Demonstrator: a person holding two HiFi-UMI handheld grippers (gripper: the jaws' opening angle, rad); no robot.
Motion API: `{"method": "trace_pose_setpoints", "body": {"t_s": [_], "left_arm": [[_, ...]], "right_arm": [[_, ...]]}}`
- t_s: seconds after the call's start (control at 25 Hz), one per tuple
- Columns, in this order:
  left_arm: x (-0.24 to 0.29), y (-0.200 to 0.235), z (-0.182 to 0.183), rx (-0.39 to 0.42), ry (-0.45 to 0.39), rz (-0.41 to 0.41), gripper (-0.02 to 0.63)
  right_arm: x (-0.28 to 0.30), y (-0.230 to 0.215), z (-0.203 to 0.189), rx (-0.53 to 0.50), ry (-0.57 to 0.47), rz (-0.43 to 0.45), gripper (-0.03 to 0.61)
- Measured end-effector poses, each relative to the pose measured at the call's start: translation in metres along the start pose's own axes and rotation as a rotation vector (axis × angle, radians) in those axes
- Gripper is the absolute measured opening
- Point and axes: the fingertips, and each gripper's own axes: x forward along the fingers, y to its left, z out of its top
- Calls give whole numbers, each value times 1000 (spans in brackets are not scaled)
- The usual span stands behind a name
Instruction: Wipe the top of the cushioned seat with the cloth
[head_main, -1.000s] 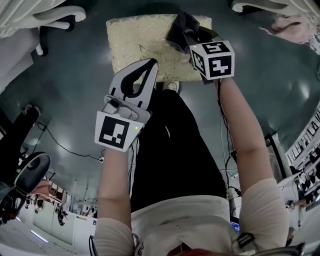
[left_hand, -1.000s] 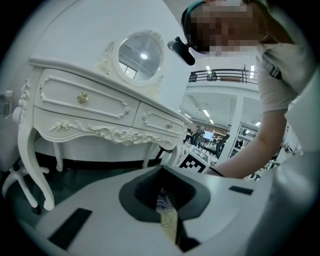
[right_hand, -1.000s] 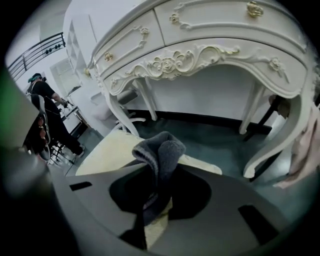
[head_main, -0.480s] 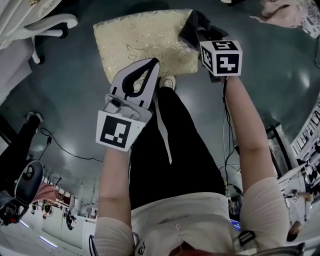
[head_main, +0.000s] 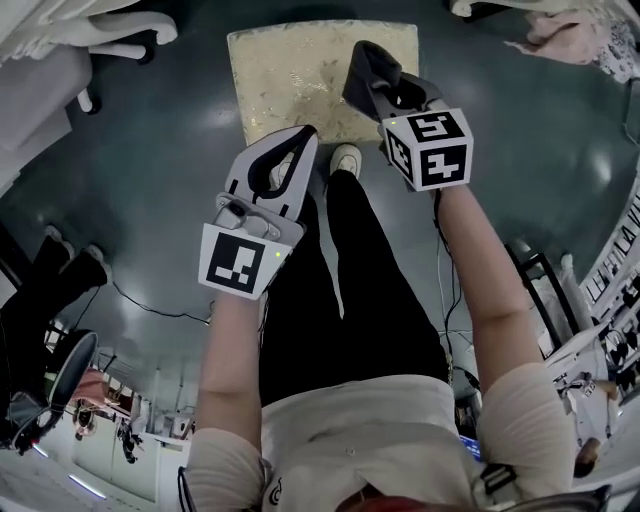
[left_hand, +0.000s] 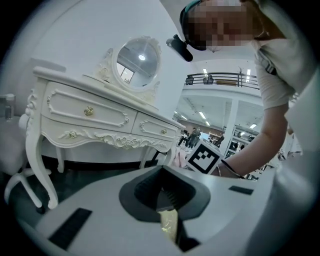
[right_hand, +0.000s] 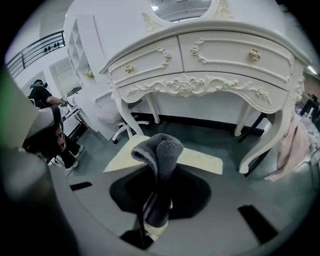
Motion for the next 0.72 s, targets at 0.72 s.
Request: {"method": "trace_pose_setpoints", "body": {"t_s": [0.72], "left_arm": [[-114,121,-34,21,59,24,12]], "right_arm": [[97,186,12,-9,74,142,72]]}}
